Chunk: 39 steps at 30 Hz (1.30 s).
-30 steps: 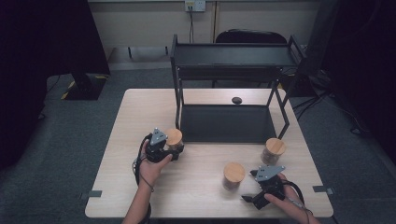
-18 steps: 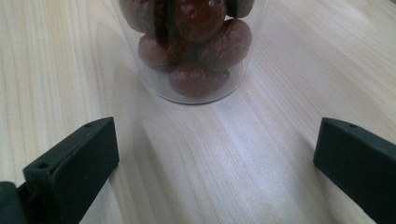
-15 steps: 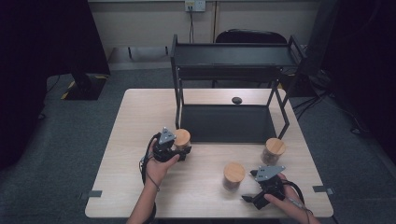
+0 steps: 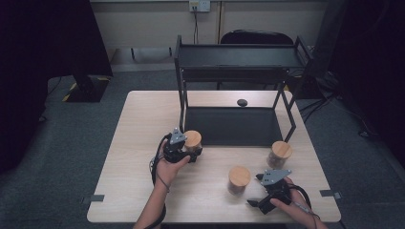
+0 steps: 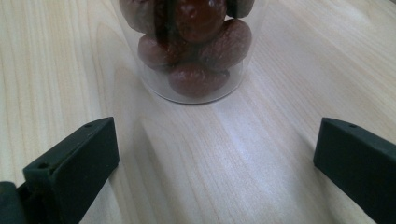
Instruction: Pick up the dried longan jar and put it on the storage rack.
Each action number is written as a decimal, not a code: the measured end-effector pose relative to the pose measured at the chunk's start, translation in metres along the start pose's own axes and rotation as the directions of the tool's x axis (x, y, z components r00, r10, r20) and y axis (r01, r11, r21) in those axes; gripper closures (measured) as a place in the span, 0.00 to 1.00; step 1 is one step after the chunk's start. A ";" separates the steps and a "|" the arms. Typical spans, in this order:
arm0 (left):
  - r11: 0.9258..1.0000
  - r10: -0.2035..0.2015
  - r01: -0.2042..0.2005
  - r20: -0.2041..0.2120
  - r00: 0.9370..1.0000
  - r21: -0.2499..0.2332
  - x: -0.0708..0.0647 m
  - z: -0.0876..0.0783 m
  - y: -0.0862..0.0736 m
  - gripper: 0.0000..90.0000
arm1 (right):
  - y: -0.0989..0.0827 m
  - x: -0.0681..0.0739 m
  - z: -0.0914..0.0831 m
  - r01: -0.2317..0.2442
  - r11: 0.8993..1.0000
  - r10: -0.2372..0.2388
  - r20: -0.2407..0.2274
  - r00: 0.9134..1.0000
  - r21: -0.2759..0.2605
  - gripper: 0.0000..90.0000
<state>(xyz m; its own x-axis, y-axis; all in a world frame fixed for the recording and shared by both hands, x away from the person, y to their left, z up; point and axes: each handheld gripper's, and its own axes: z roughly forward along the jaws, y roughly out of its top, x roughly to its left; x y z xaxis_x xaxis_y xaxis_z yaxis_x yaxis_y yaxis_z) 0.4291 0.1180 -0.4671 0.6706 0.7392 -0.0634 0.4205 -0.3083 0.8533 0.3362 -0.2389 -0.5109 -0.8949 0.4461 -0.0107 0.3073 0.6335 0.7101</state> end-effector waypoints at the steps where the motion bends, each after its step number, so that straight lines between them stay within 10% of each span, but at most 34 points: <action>1: 1.000 0.001 -0.001 0.004 1.000 -0.002 -0.001 0.002 0.002 0.29 | 0.000 0.000 0.000 0.000 1.000 0.000 0.000 1.000 0.000 0.00; 39: 1.000 -0.019 0.019 -0.021 1.000 0.003 0.001 0.029 0.019 0.29 | 0.000 0.000 0.000 0.000 1.000 0.000 0.000 1.000 0.000 0.00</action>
<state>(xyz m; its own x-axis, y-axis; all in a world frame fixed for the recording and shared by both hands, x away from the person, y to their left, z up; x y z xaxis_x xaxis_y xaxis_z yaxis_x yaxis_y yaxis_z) 0.4555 0.0951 -0.4663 0.6495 0.7572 -0.0691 0.4353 -0.2958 0.8503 0.3362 -0.2389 -0.5109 -0.8949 0.4461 -0.0108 0.3072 0.6335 0.7101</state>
